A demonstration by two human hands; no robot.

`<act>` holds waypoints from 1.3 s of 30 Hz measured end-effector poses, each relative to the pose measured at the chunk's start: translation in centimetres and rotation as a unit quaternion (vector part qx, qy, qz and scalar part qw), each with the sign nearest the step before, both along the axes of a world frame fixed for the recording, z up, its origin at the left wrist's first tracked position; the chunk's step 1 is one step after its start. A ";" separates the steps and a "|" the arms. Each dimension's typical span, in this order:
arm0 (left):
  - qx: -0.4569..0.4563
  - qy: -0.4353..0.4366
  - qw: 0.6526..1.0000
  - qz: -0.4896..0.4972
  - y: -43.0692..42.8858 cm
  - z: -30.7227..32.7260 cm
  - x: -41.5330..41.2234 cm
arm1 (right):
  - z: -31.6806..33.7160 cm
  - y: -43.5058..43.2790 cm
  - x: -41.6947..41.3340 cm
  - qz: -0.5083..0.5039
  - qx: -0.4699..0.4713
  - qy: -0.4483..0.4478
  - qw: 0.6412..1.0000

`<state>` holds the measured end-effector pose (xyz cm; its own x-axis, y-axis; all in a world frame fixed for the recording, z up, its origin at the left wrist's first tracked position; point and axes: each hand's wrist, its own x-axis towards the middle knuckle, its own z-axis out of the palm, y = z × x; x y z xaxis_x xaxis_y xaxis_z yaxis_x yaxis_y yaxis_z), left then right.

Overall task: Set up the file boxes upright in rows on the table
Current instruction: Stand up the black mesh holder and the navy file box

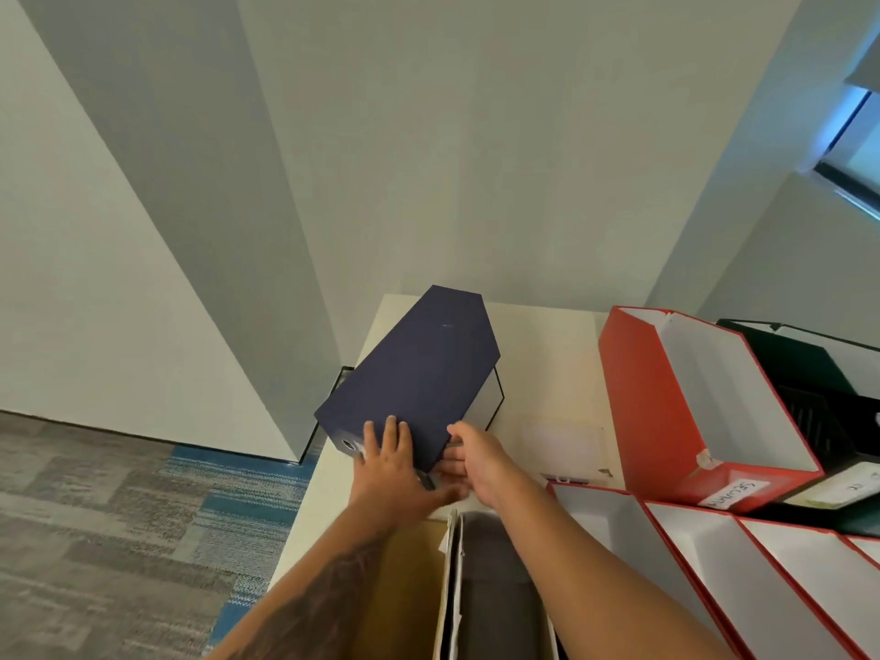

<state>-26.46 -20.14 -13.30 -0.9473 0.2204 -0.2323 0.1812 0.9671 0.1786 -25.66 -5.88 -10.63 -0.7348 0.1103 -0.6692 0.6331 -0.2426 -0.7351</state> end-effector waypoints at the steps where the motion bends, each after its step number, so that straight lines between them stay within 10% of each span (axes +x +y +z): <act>1: 0.000 0.014 1.000 -0.004 0.4 0.0 0.2 | 0.1 -0.2 0.1 -0.001 0.006 0.004 1.000; 39: 0.176 0.168 0.970 -0.013 -4.3 3.8 1.4 | 1.3 -3.5 -3.3 -0.049 0.150 0.068 0.985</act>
<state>-25.03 -24.45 -9.52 -0.9496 0.2551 0.1821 0.3099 0.8512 0.4236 -28.95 -9.33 -9.35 -0.7914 0.3627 -0.4920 0.5081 -0.0571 -0.8594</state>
